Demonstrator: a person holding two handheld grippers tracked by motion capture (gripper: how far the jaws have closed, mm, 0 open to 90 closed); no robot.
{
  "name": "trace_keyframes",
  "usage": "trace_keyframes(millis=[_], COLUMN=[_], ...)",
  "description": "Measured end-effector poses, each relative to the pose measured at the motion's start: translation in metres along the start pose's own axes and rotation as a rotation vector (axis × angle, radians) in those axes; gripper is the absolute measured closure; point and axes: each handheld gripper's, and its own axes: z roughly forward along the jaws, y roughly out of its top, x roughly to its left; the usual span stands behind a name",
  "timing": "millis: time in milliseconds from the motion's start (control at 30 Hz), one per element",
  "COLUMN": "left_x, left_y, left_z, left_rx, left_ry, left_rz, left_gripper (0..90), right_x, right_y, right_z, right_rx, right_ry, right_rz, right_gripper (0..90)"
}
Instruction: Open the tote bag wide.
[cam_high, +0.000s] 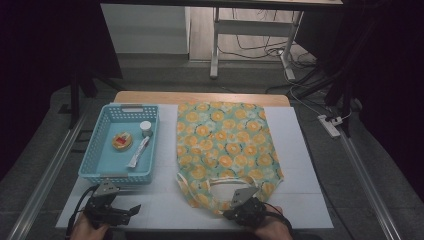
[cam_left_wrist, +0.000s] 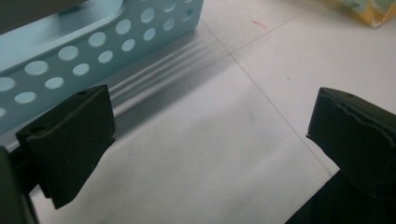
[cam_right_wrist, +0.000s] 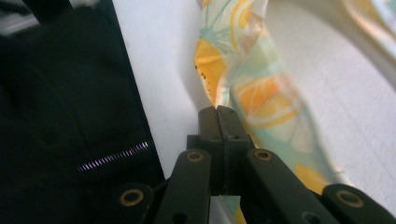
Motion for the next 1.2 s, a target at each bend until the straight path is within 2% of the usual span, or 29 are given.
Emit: trace_keyframes(millis=[333,500,900,1067,1200], left_x=[0.001,0.001,0.002,0.002,0.002], left_y=[0.000,0.000,0.000,0.000,0.000], left_z=[0.000,0.000,0.000,0.000,0.000], left_rx=[0.001,0.000,0.001,0.001,0.000], left_ry=[-0.001,-0.001,-0.005,-0.005,-0.005], left_rz=[-0.008,-0.009,-0.019,-0.018,-0.022], left_gripper=[1.5,1.5,1.7,1.7,1.7], right_x=[-0.006,-0.018,-0.041,-0.048,-0.061], right_y=[0.012,0.022,0.034,0.037,0.043], right_z=[-0.018,-0.034,-0.058,-0.061,-0.060], right_rx=[-0.072,-0.120,-0.161,-0.162,-0.160], right_ry=[0.001,-0.013,-0.060,-0.076,-0.090], right_rz=[0.013,0.024,0.041,0.045,0.057], right_gripper=[90.0,90.0,90.0,90.0,90.0])
